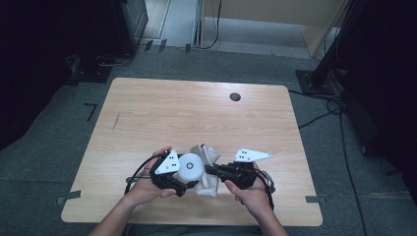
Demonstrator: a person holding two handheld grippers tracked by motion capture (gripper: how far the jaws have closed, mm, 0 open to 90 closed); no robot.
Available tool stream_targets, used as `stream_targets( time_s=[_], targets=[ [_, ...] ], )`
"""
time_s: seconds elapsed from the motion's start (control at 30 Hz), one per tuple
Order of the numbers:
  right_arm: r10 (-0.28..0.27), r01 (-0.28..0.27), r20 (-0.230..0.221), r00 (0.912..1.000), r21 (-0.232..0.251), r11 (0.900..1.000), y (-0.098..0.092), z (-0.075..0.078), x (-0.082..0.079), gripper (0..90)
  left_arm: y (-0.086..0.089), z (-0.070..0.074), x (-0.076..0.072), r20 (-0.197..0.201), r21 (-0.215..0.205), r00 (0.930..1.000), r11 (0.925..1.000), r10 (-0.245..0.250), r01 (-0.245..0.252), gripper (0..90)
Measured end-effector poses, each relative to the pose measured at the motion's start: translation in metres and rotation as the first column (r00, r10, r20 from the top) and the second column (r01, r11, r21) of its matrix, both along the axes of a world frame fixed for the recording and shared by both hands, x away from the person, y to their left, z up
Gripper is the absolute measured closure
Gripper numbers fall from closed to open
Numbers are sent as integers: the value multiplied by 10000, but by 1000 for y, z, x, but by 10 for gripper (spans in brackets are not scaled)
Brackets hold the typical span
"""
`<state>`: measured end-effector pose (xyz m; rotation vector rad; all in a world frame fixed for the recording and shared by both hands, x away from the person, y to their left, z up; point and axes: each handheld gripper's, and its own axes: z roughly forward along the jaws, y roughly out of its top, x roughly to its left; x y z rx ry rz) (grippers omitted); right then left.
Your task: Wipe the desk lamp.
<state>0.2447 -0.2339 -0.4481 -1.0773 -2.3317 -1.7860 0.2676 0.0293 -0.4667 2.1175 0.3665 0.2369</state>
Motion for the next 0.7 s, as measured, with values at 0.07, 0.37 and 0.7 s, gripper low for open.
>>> stream_targets(
  time_s=[0.07, 0.37, 0.7],
  targets=[
    [4, -3, 63, 10000, -70, 10000, 1, 1, 0, 849, 0, 0, 0, -1, -1, 10000, 10000, -3, 3, 86],
    [-68, -120, -1623, 9867, -1143, 9934, 5, -53, 14, 849, 0, 0, 0, -1, -10, 10000, 10000, -18, 18, 86],
    [-272, -75, -1840, 9826, -1856, 9826, 10, -66, 16, 848, -2, 1, -2, 32, 72, 9998, 9998, 188, -188, 74]
  ],
)
